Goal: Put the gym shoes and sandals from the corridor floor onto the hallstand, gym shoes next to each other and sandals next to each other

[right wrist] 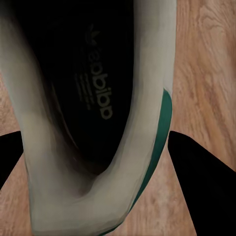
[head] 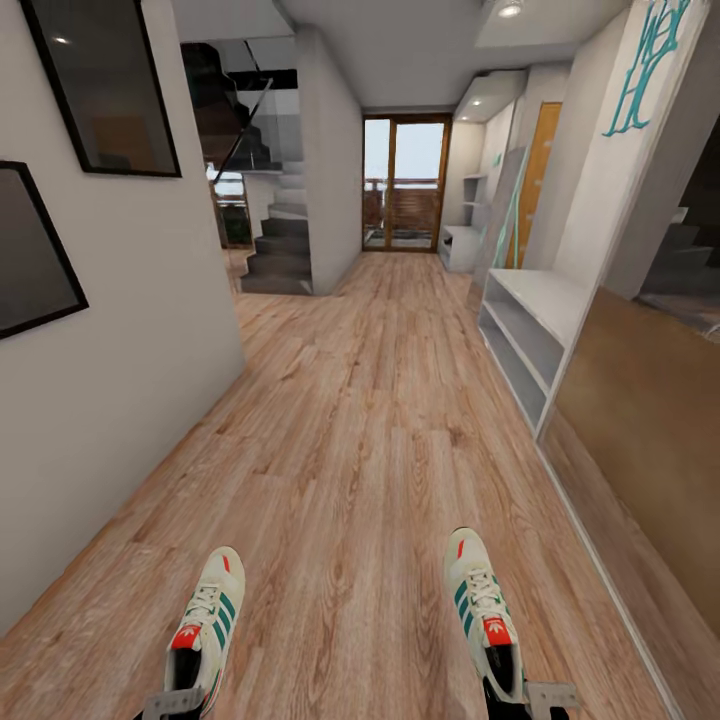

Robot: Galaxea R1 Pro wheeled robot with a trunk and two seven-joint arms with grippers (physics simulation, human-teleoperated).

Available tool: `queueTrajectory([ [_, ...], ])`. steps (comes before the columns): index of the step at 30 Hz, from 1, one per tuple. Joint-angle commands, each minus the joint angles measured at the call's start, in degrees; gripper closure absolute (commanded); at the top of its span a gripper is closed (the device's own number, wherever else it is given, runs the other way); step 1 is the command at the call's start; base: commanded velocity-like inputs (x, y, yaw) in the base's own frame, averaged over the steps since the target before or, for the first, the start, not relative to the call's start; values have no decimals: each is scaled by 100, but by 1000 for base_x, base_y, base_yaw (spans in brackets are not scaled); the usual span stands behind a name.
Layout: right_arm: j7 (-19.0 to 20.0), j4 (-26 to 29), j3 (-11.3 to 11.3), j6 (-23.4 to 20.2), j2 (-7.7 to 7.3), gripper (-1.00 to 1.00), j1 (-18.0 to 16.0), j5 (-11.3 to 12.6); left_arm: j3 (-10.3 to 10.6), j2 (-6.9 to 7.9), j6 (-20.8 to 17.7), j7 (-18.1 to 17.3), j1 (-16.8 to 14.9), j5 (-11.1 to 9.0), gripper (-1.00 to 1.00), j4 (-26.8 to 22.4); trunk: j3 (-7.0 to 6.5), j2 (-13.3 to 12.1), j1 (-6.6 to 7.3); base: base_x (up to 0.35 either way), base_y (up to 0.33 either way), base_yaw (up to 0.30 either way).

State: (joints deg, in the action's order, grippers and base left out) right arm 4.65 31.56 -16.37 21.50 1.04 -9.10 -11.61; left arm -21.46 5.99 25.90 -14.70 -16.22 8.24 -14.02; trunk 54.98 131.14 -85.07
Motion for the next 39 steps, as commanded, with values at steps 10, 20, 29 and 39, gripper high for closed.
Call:
queueTrajectory([
  [10,54,-3,-48,21,3,100,-4,-32,-51,-2,21,-30,-4,55,100,4,-187,-240,133,0,0,0],
  [20,54,-19,-53,21,6,100,-4,-26,-48,-27,21,-32,-4,44,100,-4,-228,-240,133,151,0,0],
  [29,54,-38,-50,21,2,100,-4,-31,-51,-28,21,-29,-4,38,100,65,-230,-240,133,326,0,0],
  [39,54,-53,-50,21,4,100,-4,-34,-55,-28,21,-28,-4,38,100,84,-230,-240,133,336,0,0],
])
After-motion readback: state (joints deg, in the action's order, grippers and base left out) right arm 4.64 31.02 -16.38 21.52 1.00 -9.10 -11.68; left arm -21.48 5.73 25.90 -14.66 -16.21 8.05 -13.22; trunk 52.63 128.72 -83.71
